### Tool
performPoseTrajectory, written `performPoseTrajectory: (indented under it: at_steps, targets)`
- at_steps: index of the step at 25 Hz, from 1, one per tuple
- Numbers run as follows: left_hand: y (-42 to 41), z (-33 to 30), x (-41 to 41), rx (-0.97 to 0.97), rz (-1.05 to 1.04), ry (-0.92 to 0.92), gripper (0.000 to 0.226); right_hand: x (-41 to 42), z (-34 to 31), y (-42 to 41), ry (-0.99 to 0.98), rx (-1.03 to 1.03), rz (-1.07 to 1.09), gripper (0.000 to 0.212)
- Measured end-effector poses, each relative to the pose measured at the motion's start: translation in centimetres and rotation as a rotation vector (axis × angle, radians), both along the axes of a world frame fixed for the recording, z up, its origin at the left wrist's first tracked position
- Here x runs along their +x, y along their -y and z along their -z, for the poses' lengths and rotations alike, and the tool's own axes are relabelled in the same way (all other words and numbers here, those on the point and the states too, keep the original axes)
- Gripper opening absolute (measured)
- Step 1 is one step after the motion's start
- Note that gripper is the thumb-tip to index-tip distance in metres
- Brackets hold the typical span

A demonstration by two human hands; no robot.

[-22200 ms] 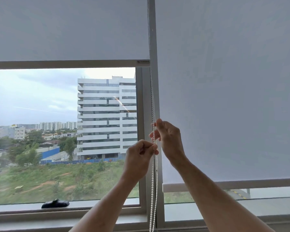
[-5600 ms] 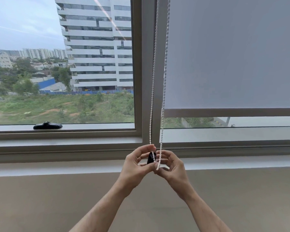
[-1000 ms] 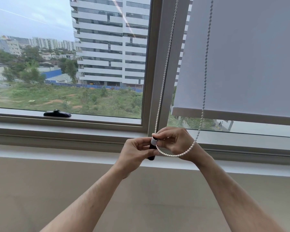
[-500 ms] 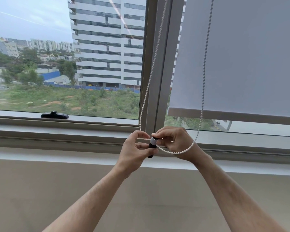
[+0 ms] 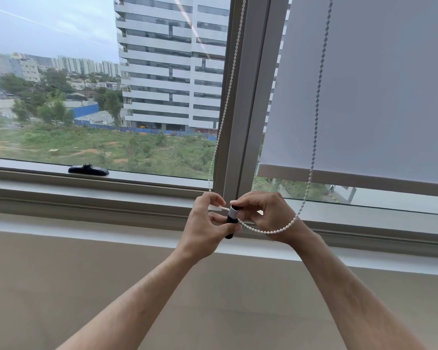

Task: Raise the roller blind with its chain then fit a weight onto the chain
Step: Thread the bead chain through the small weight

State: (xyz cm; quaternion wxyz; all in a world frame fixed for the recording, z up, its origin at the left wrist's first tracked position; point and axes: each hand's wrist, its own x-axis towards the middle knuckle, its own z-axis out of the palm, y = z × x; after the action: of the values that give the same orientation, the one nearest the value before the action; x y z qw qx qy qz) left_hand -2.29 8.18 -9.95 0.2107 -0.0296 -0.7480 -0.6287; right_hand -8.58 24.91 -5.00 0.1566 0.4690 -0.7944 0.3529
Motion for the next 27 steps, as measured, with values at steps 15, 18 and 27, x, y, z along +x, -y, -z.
performPoseTrajectory:
  at_steps: [15,18,27]
  targets:
    - [0.2,0.3,-0.7,-0.256,-0.132,-0.032,0.042,-0.5,1.0,1.0,-0.027,0.117,0.206,0.009]
    - [0.3,0.5,-0.8,-0.312,-0.153,-0.033,0.039,-0.6,1.2,1.2,0.011,0.109,0.228,0.005]
    - [0.6,1.3,-1.1,-0.09,-0.077,0.033,0.035,-0.6,2.7,0.6,0.234,-0.079,0.096,0.013]
